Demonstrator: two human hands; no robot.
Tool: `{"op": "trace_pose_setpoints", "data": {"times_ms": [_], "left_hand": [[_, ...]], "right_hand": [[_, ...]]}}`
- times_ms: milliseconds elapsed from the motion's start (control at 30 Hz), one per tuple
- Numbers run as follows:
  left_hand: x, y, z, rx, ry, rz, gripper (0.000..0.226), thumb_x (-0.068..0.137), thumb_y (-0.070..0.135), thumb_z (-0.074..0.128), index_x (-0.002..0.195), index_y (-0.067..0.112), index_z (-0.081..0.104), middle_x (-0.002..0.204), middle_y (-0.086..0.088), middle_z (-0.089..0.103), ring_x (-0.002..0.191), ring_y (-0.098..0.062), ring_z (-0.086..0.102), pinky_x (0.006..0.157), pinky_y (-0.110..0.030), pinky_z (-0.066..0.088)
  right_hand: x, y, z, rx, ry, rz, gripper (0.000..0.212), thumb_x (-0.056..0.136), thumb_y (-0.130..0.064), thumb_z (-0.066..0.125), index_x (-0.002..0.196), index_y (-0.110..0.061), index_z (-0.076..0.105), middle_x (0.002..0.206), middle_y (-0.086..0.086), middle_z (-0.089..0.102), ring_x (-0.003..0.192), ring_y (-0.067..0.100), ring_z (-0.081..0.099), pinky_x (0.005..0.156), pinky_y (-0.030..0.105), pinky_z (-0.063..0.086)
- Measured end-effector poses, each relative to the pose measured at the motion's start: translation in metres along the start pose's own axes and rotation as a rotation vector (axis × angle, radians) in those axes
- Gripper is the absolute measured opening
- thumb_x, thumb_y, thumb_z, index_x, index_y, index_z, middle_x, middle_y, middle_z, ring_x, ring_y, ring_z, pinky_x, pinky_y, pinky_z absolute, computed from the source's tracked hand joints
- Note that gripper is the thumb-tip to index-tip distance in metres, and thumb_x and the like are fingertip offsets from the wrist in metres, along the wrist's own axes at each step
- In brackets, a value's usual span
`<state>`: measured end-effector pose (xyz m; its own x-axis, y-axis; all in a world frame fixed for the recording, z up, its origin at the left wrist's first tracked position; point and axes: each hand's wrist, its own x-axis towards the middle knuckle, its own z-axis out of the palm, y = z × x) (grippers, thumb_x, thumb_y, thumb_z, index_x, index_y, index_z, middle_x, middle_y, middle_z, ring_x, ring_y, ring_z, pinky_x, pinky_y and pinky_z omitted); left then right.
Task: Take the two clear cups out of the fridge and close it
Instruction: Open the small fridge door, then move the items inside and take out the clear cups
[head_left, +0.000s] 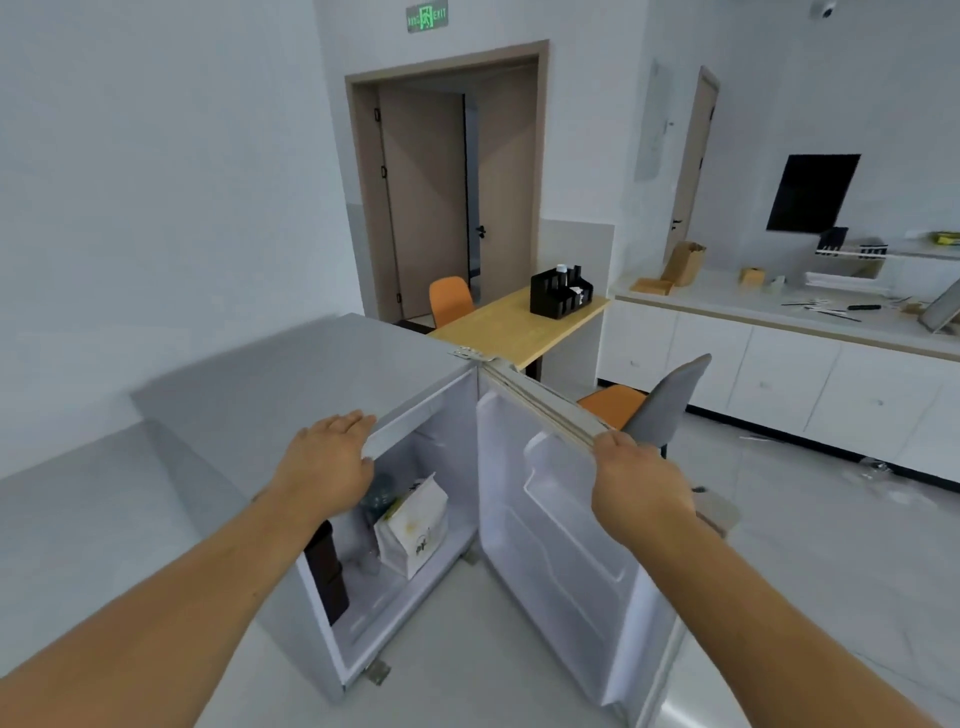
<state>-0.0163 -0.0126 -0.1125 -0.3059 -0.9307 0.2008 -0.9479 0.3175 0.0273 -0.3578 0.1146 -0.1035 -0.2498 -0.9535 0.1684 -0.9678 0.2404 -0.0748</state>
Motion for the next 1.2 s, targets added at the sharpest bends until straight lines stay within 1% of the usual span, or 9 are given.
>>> {"op": "trace_pose_setpoints", "data": {"times_ms": [100, 233, 400, 467, 600, 800, 933, 1100, 1200], "left_hand": [[-0.011, 0.009, -0.006, 0.004, -0.036, -0.018, 0.072, 0.095, 0.044, 0.055, 0.158, 0.020, 0.029, 0.165, -0.005, 0.031, 0.148, -0.027, 0.033, 0.121, -0.048, 0.028], [-0.027, 0.014, -0.007, -0.017, 0.014, -0.025, 0.068, 0.092, 0.046, 0.059, 0.153, 0.022, 0.039, 0.160, -0.007, 0.040, 0.142, -0.028, 0.042, 0.118, -0.047, 0.034], [-0.048, 0.016, 0.002, 0.019, 0.102, -0.005, 0.057, 0.093, 0.049, 0.060, 0.144, 0.028, 0.048, 0.157, -0.003, 0.045, 0.141, -0.025, 0.044, 0.119, -0.048, 0.034], [-0.055, 0.021, 0.010, -0.002, 0.156, 0.039, 0.050, 0.093, 0.048, 0.058, 0.138, 0.028, 0.054, 0.151, -0.001, 0.052, 0.136, -0.023, 0.049, 0.117, -0.046, 0.037], [-0.062, 0.030, 0.040, -0.113, 0.217, 0.066, 0.040, 0.089, 0.042, 0.066, 0.125, 0.025, 0.065, 0.134, 0.000, 0.066, 0.120, -0.022, 0.062, 0.101, -0.038, 0.049], [-0.035, 0.019, 0.109, -0.295, 0.045, -0.088, 0.047, 0.091, 0.044, 0.063, 0.133, 0.024, 0.056, 0.134, 0.003, 0.063, 0.119, -0.020, 0.057, 0.092, -0.034, 0.054], [-0.007, 0.011, 0.155, -0.408, -0.029, -0.223, 0.045, 0.089, 0.044, 0.067, 0.128, 0.025, 0.058, 0.125, 0.003, 0.065, 0.112, -0.021, 0.059, 0.085, -0.038, 0.057], [0.031, 0.004, 0.216, -0.630, -0.108, -0.473, 0.053, 0.085, 0.039, 0.072, 0.134, 0.029, 0.055, 0.130, -0.002, 0.064, 0.116, -0.026, 0.061, 0.092, -0.038, 0.052], [0.048, 0.000, 0.244, -0.708, -0.136, -0.604, 0.051, 0.082, 0.039, 0.076, 0.129, 0.031, 0.057, 0.125, -0.003, 0.062, 0.114, -0.026, 0.062, 0.087, -0.034, 0.049]], "right_hand": [[0.009, 0.023, 0.009, -0.056, 0.001, 0.010, 0.045, 0.088, -0.010, 0.042, 0.133, -0.018, 0.040, 0.144, 0.005, 0.048, 0.120, 0.032, 0.049, 0.092, 0.051, 0.043], [0.019, 0.048, 0.014, -0.087, -0.015, -0.015, 0.060, 0.091, -0.024, 0.046, 0.149, -0.024, 0.027, 0.164, 0.000, 0.028, 0.138, 0.033, 0.037, 0.110, 0.057, 0.034], [0.026, 0.043, 0.018, -0.027, 0.100, -0.005, 0.064, 0.092, -0.035, 0.054, 0.150, -0.022, 0.031, 0.157, 0.007, 0.042, 0.144, 0.036, 0.035, 0.118, 0.063, 0.025], [0.027, 0.022, 0.022, 0.038, 0.193, -0.103, 0.060, 0.092, -0.033, 0.057, 0.147, -0.016, 0.040, 0.151, 0.012, 0.049, 0.142, 0.037, 0.039, 0.120, 0.061, 0.025], [0.030, -0.044, 0.040, 0.206, 0.171, -0.326, 0.044, 0.095, -0.032, 0.056, 0.136, -0.017, 0.056, 0.136, 0.007, 0.060, 0.127, 0.029, 0.051, 0.109, 0.046, 0.042], [0.059, -0.139, 0.111, 0.225, -0.040, -0.455, 0.038, 0.098, -0.039, 0.050, 0.130, -0.021, 0.060, 0.126, 0.002, 0.063, 0.113, 0.024, 0.054, 0.095, 0.037, 0.048], [0.095, -0.174, 0.168, 0.307, -0.192, -0.357, 0.038, 0.097, -0.043, 0.054, 0.124, -0.018, 0.065, 0.119, 0.005, 0.066, 0.108, 0.025, 0.057, 0.082, 0.034, 0.048], [0.151, -0.208, 0.227, 0.472, -0.544, -0.027, 0.042, 0.093, -0.055, 0.049, 0.097, -0.017, 0.067, 0.094, 0.003, 0.069, 0.086, 0.024, 0.067, 0.075, 0.035, 0.059], [0.173, -0.221, 0.256, 0.538, -0.645, 0.086, 0.036, 0.087, -0.061, 0.052, 0.082, -0.027, 0.061, 0.078, -0.001, 0.070, 0.069, 0.020, 0.070, 0.055, 0.030, 0.060]]}}
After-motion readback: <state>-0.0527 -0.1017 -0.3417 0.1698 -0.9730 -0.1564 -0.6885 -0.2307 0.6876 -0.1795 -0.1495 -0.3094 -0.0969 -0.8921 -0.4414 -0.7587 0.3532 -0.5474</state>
